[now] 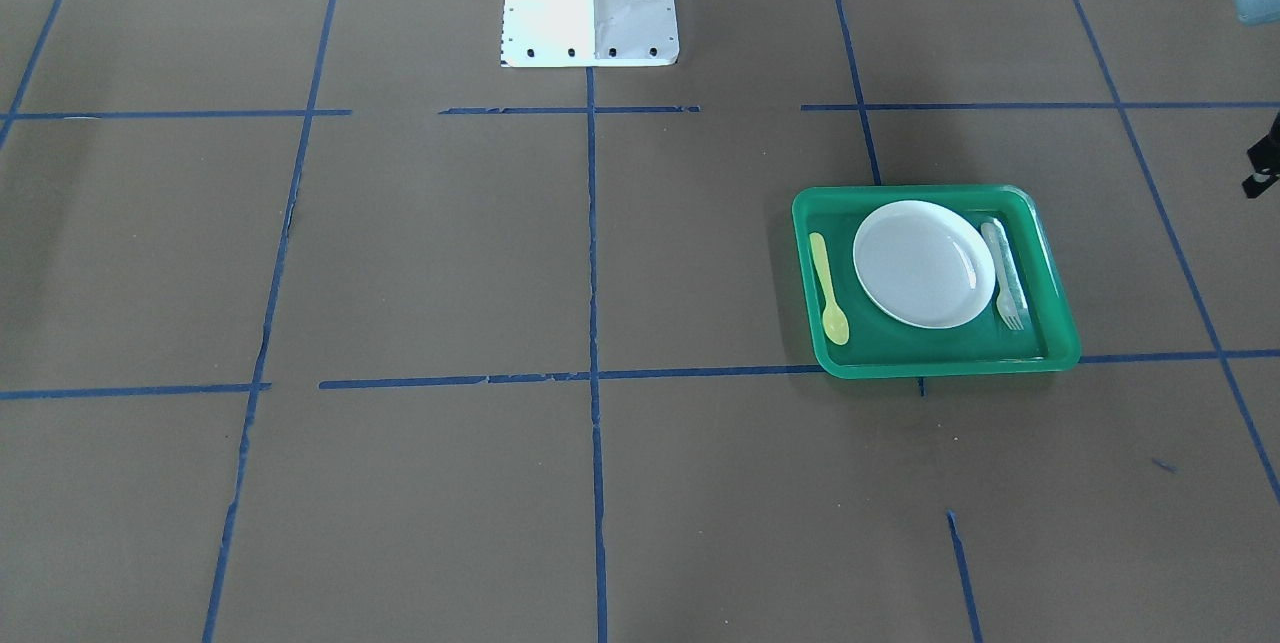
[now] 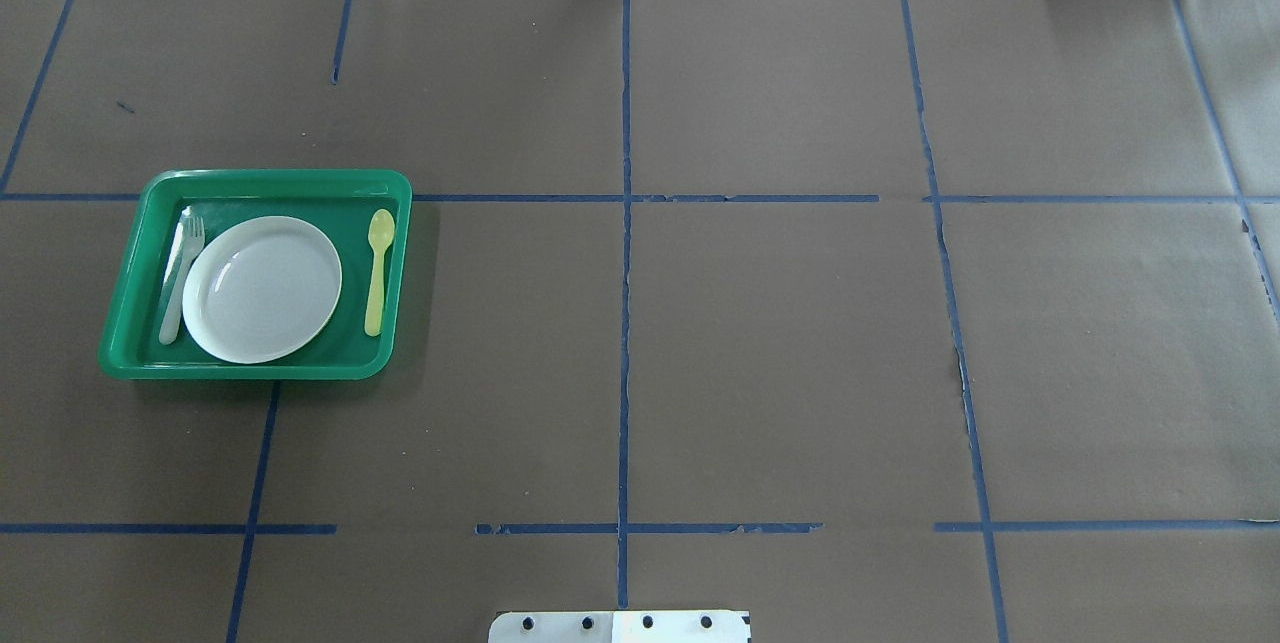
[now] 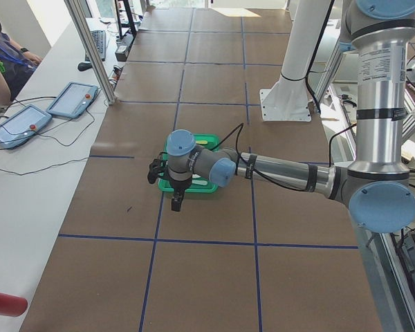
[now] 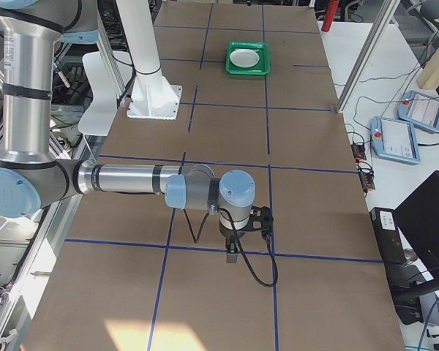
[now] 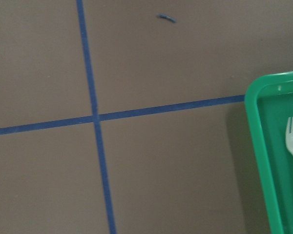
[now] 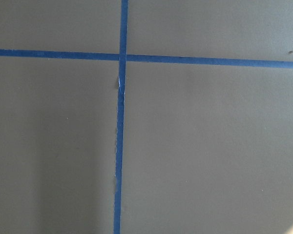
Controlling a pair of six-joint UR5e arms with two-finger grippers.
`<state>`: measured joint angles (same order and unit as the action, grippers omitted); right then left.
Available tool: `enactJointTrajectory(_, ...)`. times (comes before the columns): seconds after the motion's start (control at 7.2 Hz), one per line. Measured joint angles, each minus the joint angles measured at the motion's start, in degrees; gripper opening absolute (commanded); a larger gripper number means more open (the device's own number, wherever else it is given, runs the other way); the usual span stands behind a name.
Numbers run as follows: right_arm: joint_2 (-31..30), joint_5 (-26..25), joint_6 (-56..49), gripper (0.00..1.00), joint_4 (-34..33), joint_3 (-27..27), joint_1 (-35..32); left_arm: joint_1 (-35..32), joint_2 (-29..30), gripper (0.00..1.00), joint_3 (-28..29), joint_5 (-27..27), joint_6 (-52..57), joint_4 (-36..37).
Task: Place fork
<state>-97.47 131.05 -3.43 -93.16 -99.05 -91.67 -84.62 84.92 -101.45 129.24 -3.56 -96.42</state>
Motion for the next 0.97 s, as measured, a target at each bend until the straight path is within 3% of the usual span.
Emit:
enactJointTrajectory(0.28, 0.0, 0.0, 0.0, 1.0, 0.0, 0.0, 0.0, -5.0, -1.8, 1.0, -0.1, 0.5, 6.5, 3.8)
enactJointTrajectory(0.97, 0.0, 0.0, 0.0, 1.0, 0.0, 0.0, 0.0, -5.9, -2.0, 1.0, -0.3, 1.4, 7.9, 5.4)
